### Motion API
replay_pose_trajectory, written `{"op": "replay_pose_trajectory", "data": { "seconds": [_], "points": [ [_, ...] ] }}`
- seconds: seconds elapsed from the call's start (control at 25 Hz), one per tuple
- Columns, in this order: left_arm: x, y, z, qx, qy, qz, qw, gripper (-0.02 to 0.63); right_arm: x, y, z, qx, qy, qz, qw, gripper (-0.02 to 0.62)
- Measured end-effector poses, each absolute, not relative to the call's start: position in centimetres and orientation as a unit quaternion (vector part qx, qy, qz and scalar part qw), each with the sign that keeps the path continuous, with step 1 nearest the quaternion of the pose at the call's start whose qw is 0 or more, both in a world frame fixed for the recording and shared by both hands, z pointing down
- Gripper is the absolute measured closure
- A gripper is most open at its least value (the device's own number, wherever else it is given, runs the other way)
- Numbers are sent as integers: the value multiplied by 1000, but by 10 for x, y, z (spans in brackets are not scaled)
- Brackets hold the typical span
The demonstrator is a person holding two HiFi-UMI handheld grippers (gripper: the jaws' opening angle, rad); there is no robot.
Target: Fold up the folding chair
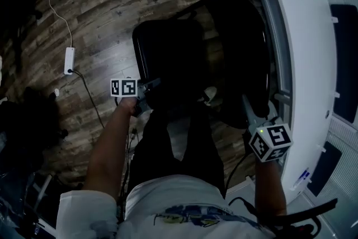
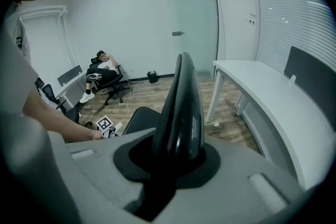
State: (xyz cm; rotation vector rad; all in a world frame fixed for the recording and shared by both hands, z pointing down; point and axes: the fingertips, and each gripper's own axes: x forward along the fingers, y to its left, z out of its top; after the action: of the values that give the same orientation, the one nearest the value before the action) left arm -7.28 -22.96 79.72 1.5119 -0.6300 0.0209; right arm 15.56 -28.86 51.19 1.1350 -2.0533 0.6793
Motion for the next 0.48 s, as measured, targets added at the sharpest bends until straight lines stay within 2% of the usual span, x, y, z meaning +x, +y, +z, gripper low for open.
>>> {"op": "replay_pose_trajectory", "data": {
  "seconds": [0.48],
  "points": [
    [-10,-256,742,670,-290,1,683,477,184,-302,494,431,-797,260,333,526]
  ]
}}
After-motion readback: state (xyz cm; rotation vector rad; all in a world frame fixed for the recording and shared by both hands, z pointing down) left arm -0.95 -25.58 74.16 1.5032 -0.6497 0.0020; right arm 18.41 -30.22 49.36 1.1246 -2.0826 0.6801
